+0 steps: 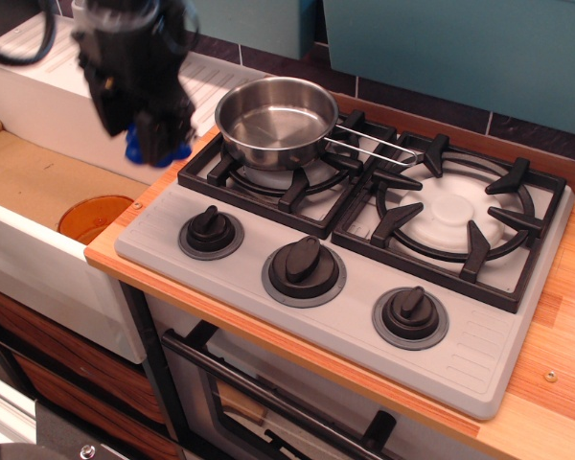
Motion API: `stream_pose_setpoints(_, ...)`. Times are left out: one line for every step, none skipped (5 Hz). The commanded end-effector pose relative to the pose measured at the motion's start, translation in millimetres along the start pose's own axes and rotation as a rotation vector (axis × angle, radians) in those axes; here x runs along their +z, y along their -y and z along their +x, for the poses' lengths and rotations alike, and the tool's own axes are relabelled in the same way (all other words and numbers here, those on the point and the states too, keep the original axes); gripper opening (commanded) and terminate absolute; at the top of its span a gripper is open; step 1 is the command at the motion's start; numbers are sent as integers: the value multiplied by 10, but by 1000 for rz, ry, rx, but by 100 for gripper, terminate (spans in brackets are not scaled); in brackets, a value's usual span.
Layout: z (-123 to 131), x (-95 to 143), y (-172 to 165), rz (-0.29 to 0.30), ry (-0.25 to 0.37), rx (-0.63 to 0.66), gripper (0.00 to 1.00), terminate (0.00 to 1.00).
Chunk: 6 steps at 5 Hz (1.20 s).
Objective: Put pan on stove and put blueberry in pan
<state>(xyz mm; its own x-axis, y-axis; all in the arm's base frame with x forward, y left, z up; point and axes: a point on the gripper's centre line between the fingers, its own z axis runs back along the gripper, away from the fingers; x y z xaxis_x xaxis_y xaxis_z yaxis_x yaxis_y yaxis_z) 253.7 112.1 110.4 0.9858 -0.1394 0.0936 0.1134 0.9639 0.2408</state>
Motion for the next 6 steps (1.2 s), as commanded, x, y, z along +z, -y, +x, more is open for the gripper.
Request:
stream_pose_setpoints(227,448,-57,46,23,8,0,0)
stream_pose_setpoints(392,458,4,59,35,9,0,0)
stream_pose_setpoints(587,457,62,61,52,2,0,0)
stream_pose_setpoints(752,452,130,54,59,-1,0,0)
stream_pose_setpoints(911,364,195,62,83,-10,0,0)
stream_pose_setpoints(1025,320,211,55,93,-16,0,0)
